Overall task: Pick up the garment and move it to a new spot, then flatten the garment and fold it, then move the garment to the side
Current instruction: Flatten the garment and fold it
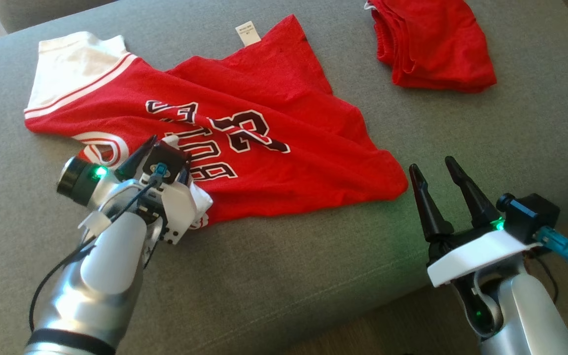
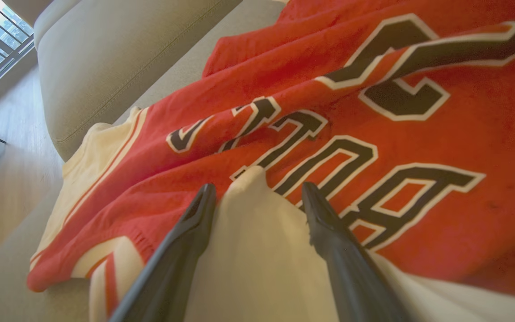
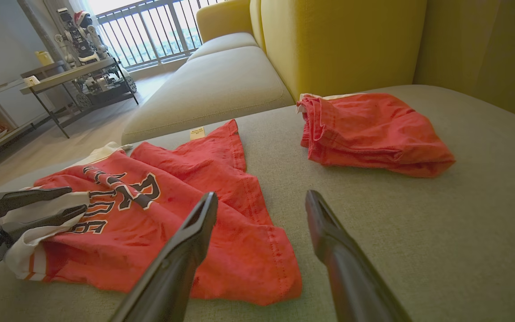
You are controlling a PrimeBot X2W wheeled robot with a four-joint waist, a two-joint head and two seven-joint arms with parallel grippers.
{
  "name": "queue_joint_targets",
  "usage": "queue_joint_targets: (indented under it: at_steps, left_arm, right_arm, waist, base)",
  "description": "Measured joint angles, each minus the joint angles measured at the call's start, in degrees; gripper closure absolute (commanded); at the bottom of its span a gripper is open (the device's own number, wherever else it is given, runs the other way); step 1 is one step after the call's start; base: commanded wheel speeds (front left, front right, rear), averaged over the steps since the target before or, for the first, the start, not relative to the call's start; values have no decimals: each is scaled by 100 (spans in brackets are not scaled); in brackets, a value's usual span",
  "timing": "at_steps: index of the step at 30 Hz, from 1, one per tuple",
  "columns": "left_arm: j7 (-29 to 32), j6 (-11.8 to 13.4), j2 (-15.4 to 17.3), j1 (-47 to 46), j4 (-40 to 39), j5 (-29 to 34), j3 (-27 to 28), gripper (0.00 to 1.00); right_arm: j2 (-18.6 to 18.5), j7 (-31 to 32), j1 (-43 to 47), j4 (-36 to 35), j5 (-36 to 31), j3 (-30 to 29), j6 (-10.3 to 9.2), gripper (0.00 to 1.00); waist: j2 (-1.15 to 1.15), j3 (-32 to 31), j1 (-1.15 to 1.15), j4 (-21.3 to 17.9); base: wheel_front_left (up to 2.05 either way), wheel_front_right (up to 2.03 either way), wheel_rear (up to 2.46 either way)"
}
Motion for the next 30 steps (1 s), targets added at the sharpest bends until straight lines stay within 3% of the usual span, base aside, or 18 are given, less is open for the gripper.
queue_joint_targets:
  at_steps: [7,8,9,10,11,21,30]
  left_arm:
    - [-31,-36,69,-277,506,42,-131,0]
    - [-65,-37,68,-298,543,42,-145,23]
    - [-88,-40,64,-319,577,41,-156,61]
    - [-105,-43,58,-335,616,40,-166,84]
    - [-133,-80,53,-344,654,40,-179,100]
    - [-601,-7,-77,-346,713,-74,-286,100]
    - [-1140,-3,-104,185,-265,-561,-166,100]
  right_arm:
    - [0,-66,-47,148,0,12,0,0]
    - [0,-68,-47,175,0,11,0,0]
    - [0,-71,-47,200,0,10,0,0]
    - [0,-71,-47,222,0,8,0,0]
    - [0,-71,-47,242,0,4,0,0]
    - [0,-69,-44,357,-5,-51,0,0]
    - [-1,-10,41,477,-65,-439,0,0]
  waist:
    - [0,21,-1,-70]
    - [0,15,-1,-66]
    - [0,8,-1,-59]
    - [0,0,-1,-51]
    - [0,-10,-1,-41]
    - [0,-191,-1,169]
    - [0,-606,-1,787]
  base:
    - [0,0,0]
    - [0,0,0]
    - [0,0,0]
    - [0,0,0]
    - [0,0,0]
    - [0,0,0]
    - [0,0,0]
